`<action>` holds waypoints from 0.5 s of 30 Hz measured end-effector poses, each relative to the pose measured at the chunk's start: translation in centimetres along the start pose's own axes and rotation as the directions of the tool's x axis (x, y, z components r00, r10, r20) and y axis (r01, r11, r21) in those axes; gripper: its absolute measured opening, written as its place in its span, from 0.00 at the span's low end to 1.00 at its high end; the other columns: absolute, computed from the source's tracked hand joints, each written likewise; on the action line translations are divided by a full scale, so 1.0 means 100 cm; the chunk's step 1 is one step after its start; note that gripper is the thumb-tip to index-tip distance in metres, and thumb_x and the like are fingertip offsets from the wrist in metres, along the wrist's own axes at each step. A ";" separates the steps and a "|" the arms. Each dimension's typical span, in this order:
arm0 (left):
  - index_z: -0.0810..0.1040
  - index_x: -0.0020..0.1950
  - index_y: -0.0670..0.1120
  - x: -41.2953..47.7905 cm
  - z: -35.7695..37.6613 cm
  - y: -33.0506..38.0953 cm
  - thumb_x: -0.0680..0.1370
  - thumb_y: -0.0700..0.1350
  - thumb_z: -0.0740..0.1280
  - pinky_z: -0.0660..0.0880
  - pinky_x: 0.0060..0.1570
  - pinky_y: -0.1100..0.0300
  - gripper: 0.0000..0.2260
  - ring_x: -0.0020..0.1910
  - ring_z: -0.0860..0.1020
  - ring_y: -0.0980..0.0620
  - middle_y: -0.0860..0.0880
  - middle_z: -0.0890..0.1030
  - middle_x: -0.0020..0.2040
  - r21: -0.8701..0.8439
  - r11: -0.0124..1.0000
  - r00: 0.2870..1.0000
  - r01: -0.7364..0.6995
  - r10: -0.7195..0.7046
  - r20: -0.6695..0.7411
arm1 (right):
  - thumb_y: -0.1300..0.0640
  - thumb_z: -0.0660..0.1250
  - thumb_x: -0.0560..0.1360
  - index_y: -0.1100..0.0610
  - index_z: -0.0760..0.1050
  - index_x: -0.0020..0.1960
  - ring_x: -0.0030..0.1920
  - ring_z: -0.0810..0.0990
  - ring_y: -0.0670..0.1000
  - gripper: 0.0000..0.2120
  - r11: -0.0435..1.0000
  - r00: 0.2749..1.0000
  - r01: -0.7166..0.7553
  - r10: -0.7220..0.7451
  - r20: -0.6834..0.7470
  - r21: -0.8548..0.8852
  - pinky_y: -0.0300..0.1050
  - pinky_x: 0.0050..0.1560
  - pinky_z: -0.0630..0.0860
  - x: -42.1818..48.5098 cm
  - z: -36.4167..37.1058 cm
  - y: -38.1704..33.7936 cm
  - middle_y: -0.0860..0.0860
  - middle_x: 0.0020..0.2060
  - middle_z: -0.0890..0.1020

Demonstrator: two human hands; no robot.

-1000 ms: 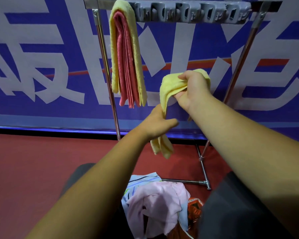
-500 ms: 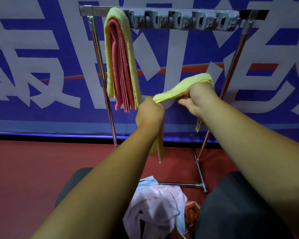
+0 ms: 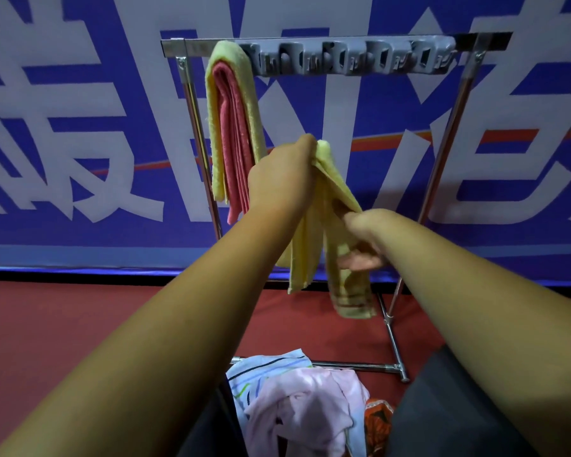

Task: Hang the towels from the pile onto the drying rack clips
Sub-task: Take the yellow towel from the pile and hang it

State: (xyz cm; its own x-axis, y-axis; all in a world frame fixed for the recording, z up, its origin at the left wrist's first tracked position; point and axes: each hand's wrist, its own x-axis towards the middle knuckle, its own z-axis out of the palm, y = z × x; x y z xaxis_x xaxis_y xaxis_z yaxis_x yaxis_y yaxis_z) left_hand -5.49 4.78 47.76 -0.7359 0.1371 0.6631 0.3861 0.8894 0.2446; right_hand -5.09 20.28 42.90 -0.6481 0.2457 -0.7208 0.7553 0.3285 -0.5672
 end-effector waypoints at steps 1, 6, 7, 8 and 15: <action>0.76 0.64 0.54 0.002 -0.002 -0.001 0.83 0.43 0.62 0.72 0.36 0.52 0.11 0.43 0.78 0.47 0.52 0.80 0.47 0.007 1.000 1.000 -0.004 0.004 0.001 | 0.29 0.53 0.83 0.67 0.78 0.62 0.23 0.83 0.58 0.40 0.996 0.997 -0.022 0.016 -0.078 -0.084 0.48 0.20 0.78 0.003 -0.001 -0.004 0.62 0.32 0.84; 0.77 0.58 0.51 0.011 -0.016 -0.005 0.82 0.44 0.61 0.78 0.38 0.48 0.08 0.42 0.80 0.44 0.51 0.81 0.44 -0.005 1.000 1.000 0.003 -0.003 -0.006 | 0.52 0.64 0.82 0.54 0.75 0.61 0.45 0.82 0.58 0.10 0.799 0.682 0.454 -0.596 -0.423 -0.395 0.49 0.36 0.77 0.002 -0.003 -0.018 0.56 0.50 0.81; 0.77 0.57 0.51 0.015 -0.020 -0.007 0.82 0.45 0.61 0.80 0.39 0.47 0.07 0.42 0.80 0.43 0.50 0.81 0.43 -0.003 1.000 1.000 0.014 -0.014 -0.012 | 0.55 0.64 0.82 0.52 0.75 0.60 0.45 0.82 0.57 0.08 0.741 0.618 0.548 -0.671 -0.410 -0.387 0.49 0.37 0.78 -0.002 -0.005 -0.021 0.55 0.50 0.81; 0.77 0.56 0.50 0.019 -0.023 -0.009 0.82 0.46 0.61 0.80 0.40 0.46 0.07 0.41 0.80 0.43 0.50 0.81 0.43 0.001 1.000 1.000 0.022 -0.022 -0.020 | 0.56 0.64 0.82 0.51 0.77 0.58 0.45 0.82 0.55 0.06 0.694 0.567 0.615 -0.719 -0.402 -0.375 0.50 0.39 0.80 -0.007 -0.006 -0.024 0.54 0.49 0.81; 0.77 0.54 0.49 0.056 -0.038 -0.030 0.84 0.46 0.64 0.72 0.35 0.53 0.03 0.40 0.78 0.48 0.50 0.79 0.43 0.021 0.997 0.994 0.080 -0.078 -0.083 | 0.57 0.62 0.82 0.53 0.82 0.51 0.40 0.80 0.53 0.09 0.615 0.454 0.724 -0.767 -0.454 -0.313 0.45 0.34 0.74 -0.045 -0.021 -0.065 0.53 0.41 0.82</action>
State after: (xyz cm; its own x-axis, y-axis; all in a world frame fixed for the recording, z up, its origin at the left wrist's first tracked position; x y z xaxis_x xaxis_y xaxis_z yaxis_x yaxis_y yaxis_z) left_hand -8.65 1.20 53.40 -0.7149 0.0308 0.6985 0.3145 0.9064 0.2819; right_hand -7.28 18.93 50.70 -0.9177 0.2735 0.2881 -0.0357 0.6654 -0.7456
